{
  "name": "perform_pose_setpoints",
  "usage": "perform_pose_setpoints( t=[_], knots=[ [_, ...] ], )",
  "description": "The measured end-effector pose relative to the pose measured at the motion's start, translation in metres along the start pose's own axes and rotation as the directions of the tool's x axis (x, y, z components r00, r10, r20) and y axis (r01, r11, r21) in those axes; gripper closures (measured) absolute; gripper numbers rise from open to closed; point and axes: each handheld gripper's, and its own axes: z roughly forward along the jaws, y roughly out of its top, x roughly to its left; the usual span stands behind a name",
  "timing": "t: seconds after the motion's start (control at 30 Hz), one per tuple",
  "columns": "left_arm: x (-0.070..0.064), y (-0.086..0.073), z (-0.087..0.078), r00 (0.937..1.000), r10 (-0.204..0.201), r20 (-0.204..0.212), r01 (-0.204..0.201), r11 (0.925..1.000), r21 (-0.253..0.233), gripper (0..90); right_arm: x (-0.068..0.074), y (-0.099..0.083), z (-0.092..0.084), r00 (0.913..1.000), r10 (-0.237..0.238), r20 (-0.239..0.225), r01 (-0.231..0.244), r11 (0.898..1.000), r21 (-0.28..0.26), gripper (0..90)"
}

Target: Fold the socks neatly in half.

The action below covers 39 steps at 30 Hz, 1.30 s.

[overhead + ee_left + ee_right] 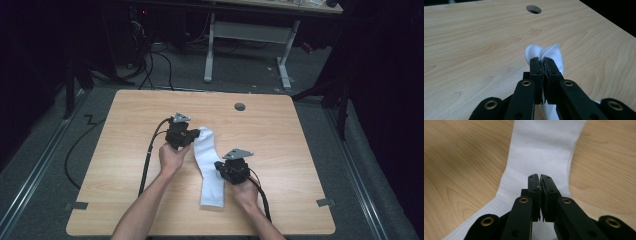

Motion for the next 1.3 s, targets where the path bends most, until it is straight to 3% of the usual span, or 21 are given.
perform_pose_setpoints(
  t=[0.2,0.47,0.67,0.8,0.9,1.03,1.3],
  knots=[
    [-0.002,0.003,-0.007,0.9995,0.021,0.024,-0.02,0.9991,-0.038,87.1,0.004,0.007,0.021,1.0,-0.002,0.007,0.002,0.999,0.039,89.3],
    [-0.003,0.007,-0.018,0.998,0.02,0.061,-0.015,0.9967,-0.079,87.1,0.007,0.022,0.049,0.9993,-0.001,0.039,-0.002,0.997,0.079,89.6],
    [-0.001,0.008,-0.03,0.997,0.021,0.075,-0.014,0.9954,-0.095,87.1,0.007,0.036,0.065,0.9973,0.017,0.072,-0.023,0.996,0.081,89.5],
    [-0.002,0.005,-0.035,0.9956,0.027,0.089,-0.019,0.9949,-0.099,87.0,0.009,0.04,0.07,0.9973,0.028,0.068,-0.033,0.997,0.074,85.1],
    [-0.003,0.001,-0.036,0.9951,0.026,0.096,-0.016,0.9946,-0.103,87.0,0.011,0.04,0.067,0.9978,0.015,0.064,-0.02,0.997,0.07,82.4],
    [-0.003,-0.009,-0.036,0.9938,0.014,0.11,-0.003,0.9951,-0.099,87.0,0.012,0.037,0.045,0.9995,0.003,0.032,-0.005,0.999,0.041,77.6],
    [-0.013,-0.018,-0.037,0.9909,0.039,0.129,-0.027,0.9952,-0.094,87.0,0.008,0.012,0.014,0.9996,-0.017,0.022,0.016,0.999,0.042,77.1]
  ],
)
